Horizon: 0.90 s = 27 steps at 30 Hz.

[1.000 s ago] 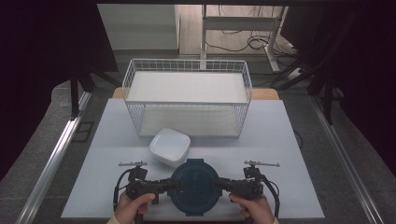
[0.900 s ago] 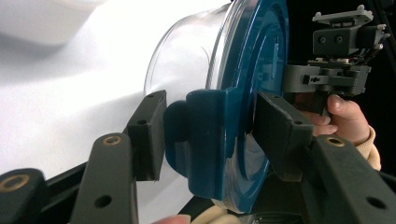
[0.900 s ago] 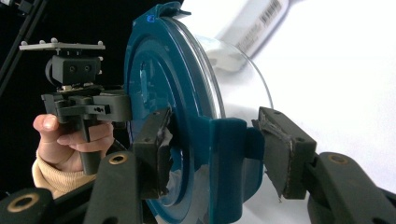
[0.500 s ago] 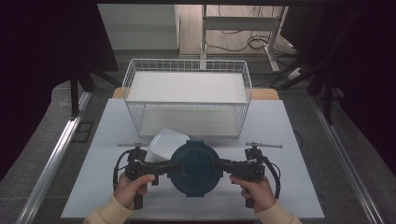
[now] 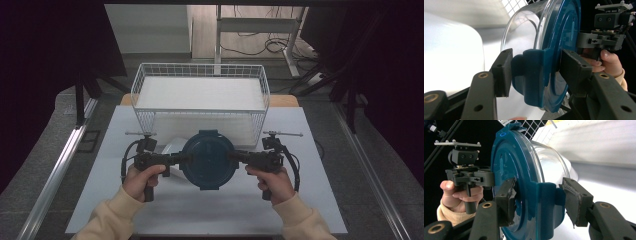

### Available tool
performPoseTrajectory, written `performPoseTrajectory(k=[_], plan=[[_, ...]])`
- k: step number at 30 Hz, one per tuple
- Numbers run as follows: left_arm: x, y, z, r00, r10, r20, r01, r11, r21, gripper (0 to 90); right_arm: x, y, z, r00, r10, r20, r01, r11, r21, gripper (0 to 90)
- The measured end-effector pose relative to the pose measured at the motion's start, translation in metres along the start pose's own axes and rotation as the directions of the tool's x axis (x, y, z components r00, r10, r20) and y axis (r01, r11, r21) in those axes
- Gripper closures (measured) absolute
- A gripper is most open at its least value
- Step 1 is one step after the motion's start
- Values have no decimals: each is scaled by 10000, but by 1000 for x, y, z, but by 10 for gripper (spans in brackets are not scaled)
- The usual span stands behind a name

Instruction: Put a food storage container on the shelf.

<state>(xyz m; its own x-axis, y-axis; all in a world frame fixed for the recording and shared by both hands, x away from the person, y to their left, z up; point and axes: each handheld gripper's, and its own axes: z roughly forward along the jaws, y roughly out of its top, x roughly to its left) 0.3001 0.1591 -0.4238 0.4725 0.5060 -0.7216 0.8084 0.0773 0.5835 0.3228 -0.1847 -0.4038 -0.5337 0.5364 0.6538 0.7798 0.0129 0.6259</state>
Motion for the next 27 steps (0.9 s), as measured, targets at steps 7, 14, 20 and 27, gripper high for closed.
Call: performPoseTrajectory(k=[7, 14, 20, 27], plan=[[6, 17, -2, 9999, 4, 117, -3, 10000, -58, 458, 1, 20, 6, 9998, -149, 97, 149, 9999, -4, 464], [4, 36, -6, 9999, 117, 81, -117, 9999, -76, 458, 4, 38, 9, 9998, -211, 70, 212, 9997, -97, 464], [-1, 57, -7, 9997, 180, 133, -178, 9998, -132, 458, 9, 56, 7, 9994, -319, 96, 322, 9991, -264, 464], [-6, 74, -9, 9994, 340, 57, -339, 9993, -184, 458, 11, 71, 5, 9993, -378, 59, 380, 9986, -378, 464]])
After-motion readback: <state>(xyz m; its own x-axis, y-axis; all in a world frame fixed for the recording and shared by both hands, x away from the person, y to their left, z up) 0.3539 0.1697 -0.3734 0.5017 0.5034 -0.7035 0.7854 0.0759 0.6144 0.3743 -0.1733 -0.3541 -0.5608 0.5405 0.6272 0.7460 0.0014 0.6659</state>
